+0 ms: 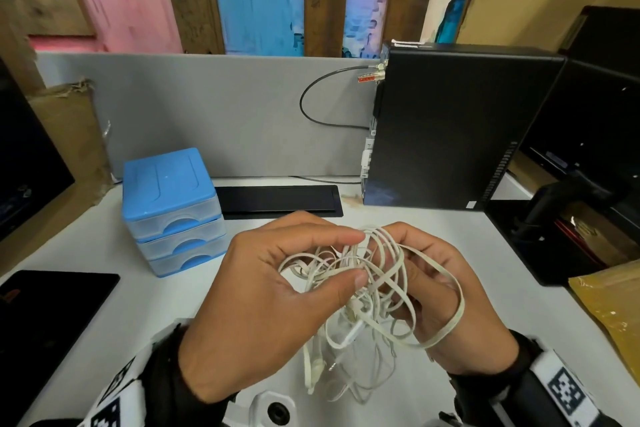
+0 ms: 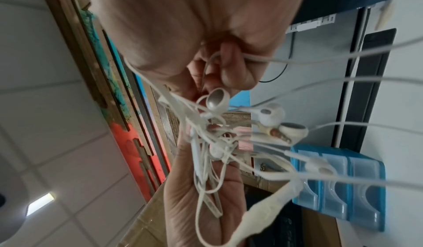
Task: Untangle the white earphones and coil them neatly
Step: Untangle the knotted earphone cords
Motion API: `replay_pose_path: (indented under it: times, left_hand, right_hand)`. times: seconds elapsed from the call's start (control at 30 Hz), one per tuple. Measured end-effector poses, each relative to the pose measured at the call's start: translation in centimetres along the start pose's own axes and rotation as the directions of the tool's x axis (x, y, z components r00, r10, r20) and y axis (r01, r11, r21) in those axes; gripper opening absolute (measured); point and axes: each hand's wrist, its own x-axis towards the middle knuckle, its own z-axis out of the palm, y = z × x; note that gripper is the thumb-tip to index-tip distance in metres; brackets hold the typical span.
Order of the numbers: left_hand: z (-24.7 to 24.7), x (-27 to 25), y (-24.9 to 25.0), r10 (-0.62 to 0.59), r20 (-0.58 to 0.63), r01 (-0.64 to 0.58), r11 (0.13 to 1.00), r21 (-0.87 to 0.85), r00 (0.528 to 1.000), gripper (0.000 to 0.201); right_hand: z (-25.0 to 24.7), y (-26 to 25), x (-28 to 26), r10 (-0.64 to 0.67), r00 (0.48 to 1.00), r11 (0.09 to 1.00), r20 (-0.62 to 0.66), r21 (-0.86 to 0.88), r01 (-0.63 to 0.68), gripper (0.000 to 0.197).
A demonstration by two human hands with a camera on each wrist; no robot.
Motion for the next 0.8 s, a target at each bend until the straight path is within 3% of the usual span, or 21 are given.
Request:
replay_pose_path:
  times: [0.2,0.43,0.57,0.67,0.73,0.8]
  left_hand:
    - [-0.4,0.2,-0.4,0.001,0.052,0.004,0.995,-0.097,0.999,0.016]
    - [-0.7,0.5,-0.8,-0.049,0.142,0.046,0.999,0.025,0.989,0.004]
    - [-1.0,0.7,-0.9,-0.002,0.111,0.007,0.999,-0.051,0.994,0.019]
    - [-0.7,0.6,-1.3,0.097,0.056,-0.102,0.988,0.114,0.994,0.016]
    - [-0.1,0.5,-1.6,0.132,0.03,-0.135,0.971,0.199,0.991,0.012]
    - [0.4,0.5,-2.0,0.154,0.01,-0.15,0.939,0.31,0.988,0.01]
  right_hand:
    - [-0.1,-0.1,0.0,-0.021,1.0,1.0,-0.011,-0.008,0.021,0.042]
    - [-0.2,0.1,0.0,-0.053,0.996,0.998,0.07,-0.014,0.054,0.009]
    - [-1.8,-0.2,0.7,-0.047,0.988,0.915,0.144,-0.392,0.101,0.014]
    - [-3.0,-1.1,1.2,0.009,0.998,0.815,0.064,-0.579,0.03,0.036]
    - [-2.6,-1.8,1.1,-0.06,0.998,0.88,-0.004,-0.472,0.05,0.034]
    - [-1.0,-2.5,0.5,-0.072,0.997,0.907,0.04,-0.414,0.083,0.025]
